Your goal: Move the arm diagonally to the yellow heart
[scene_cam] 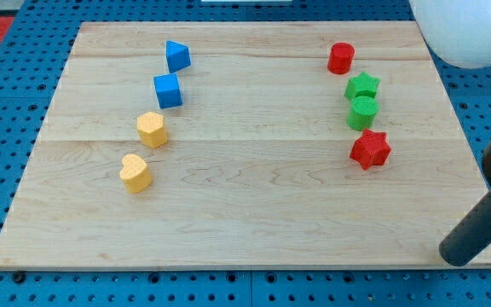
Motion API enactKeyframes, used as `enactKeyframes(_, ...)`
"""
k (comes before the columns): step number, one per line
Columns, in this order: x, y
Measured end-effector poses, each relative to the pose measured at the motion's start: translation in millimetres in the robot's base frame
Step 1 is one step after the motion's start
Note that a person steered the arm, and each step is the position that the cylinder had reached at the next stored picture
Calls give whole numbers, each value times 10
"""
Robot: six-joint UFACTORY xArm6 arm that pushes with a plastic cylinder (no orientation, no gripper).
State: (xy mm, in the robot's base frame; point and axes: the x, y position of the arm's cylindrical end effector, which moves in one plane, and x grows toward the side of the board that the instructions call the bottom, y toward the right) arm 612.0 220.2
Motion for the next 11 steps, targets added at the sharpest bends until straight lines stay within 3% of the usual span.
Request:
enactKeyframes(2,-51,-1133)
enactKeyframes(4,-154,-2798)
enactKeyframes(6,-464,-2970)
enactKeyframes(10,-512,-3018)
enactKeyframes(11,-528,-3526)
